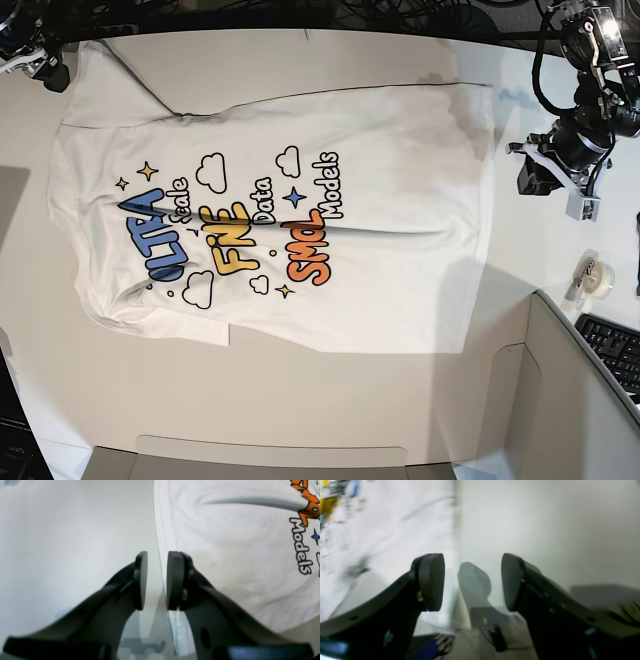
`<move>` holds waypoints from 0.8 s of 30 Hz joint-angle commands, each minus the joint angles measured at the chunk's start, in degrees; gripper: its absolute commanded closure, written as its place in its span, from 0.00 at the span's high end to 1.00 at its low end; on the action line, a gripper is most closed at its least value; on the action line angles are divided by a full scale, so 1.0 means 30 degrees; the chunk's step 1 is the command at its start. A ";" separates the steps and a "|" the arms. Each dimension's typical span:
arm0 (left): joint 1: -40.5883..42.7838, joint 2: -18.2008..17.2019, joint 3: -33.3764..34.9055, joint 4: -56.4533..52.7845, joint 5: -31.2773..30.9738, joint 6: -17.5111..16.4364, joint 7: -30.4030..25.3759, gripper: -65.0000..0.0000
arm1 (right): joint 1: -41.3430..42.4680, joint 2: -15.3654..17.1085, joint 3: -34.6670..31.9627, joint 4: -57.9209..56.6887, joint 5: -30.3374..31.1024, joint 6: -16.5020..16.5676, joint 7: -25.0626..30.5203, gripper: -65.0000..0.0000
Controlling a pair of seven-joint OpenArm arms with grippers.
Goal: Layout the t-shirt on the table in an organized manner, then fold the t-shirt properly
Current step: 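Release the shirt and move both grippers away from it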
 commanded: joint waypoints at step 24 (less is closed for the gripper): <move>-0.0097 -0.0359 -0.0077 0.0307 -0.0292 -0.0051 -0.0265 0.21 | -0.0546 -0.2020 -0.1134 -0.0043 0.0533 0.0135 -0.0974 0.54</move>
